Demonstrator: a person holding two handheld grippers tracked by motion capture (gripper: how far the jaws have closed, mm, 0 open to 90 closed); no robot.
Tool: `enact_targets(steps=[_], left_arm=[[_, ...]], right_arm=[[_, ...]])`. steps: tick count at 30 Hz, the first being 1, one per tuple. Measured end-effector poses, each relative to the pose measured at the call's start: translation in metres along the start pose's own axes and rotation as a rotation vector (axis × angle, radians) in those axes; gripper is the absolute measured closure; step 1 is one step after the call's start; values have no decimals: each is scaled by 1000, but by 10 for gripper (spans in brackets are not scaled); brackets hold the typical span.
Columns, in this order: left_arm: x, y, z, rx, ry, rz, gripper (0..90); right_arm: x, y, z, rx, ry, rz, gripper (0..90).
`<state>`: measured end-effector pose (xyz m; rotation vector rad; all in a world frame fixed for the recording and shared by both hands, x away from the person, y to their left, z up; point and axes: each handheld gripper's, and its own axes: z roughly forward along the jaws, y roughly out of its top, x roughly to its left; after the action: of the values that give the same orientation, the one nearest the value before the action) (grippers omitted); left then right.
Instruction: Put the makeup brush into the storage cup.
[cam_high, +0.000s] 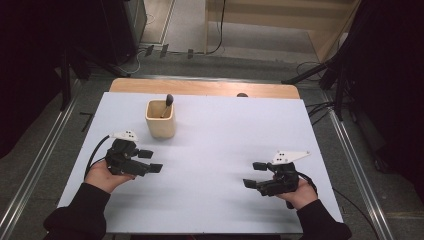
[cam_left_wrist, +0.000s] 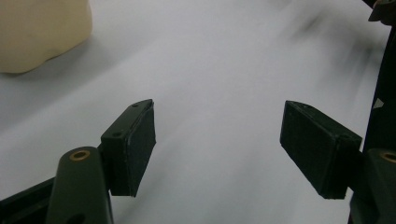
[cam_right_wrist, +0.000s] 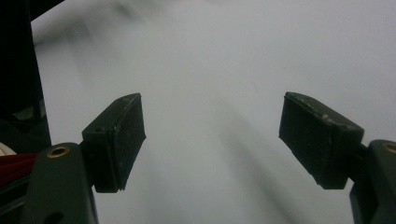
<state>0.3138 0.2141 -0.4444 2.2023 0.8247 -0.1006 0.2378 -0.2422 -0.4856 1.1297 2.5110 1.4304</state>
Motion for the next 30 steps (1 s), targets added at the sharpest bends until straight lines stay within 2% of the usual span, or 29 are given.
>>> enact_targets(steps=[6, 13, 21, 30], left_arm=[[0, -5, -1, -13, 6, -6, 276], [-4, -12, 2, 0, 3, -5, 275], [-4, -15, 3, -12, -3, -10, 276], [-3, -17, 5, 3, -2, -7, 275]], right_arm=[[0, 0, 0, -1, -1, -1, 238], [-1, 0, 0, -3, -1, -2, 238], [-1, 0, 0, -3, -2, 0, 239], [-2, 0, 1, 1, -2, 1, 240]])
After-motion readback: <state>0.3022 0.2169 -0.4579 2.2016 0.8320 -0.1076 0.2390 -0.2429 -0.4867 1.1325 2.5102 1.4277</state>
